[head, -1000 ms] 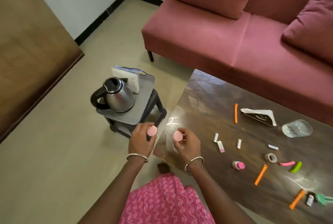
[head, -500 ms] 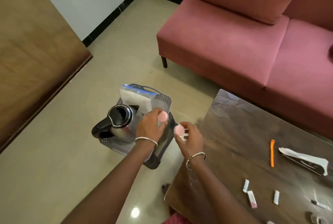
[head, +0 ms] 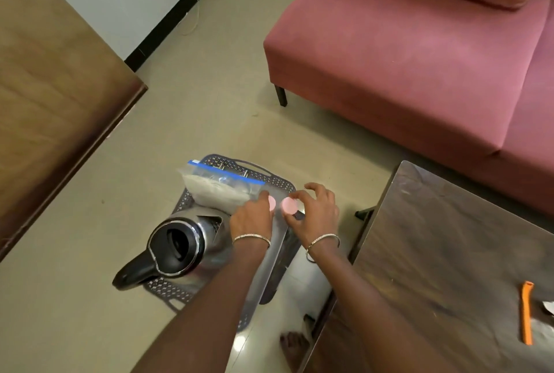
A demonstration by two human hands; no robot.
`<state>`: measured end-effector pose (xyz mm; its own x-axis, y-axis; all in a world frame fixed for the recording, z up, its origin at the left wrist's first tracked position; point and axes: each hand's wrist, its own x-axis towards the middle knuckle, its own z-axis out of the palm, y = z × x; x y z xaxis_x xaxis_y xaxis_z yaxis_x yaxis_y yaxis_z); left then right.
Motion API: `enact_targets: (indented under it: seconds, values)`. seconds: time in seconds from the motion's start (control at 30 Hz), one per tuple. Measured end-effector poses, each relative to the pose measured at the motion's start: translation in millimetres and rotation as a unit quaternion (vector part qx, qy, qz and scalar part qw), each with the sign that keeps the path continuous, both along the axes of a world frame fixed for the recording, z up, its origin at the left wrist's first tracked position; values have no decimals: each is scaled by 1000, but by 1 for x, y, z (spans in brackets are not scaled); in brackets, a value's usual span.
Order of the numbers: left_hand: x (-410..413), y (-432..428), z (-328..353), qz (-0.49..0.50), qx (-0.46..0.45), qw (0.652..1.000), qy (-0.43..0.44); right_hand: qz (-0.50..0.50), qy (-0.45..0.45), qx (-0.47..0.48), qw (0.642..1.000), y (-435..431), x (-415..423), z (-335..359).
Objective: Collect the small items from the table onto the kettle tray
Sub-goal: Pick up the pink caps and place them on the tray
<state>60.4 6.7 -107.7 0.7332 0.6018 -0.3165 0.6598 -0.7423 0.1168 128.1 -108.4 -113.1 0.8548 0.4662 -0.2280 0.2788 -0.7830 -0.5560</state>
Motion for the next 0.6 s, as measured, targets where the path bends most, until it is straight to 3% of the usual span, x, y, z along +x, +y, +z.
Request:
enact_targets:
  seconds: [0.3, 0.6]
  values:
    - [18, -3, -58, 159, -22, 987, -31, 56, -23, -66, 996, 42, 15, -40]
    - [27, -9, -79, 180, -21, 983, -28, 51, -53, -130, 989, 57, 20, -55]
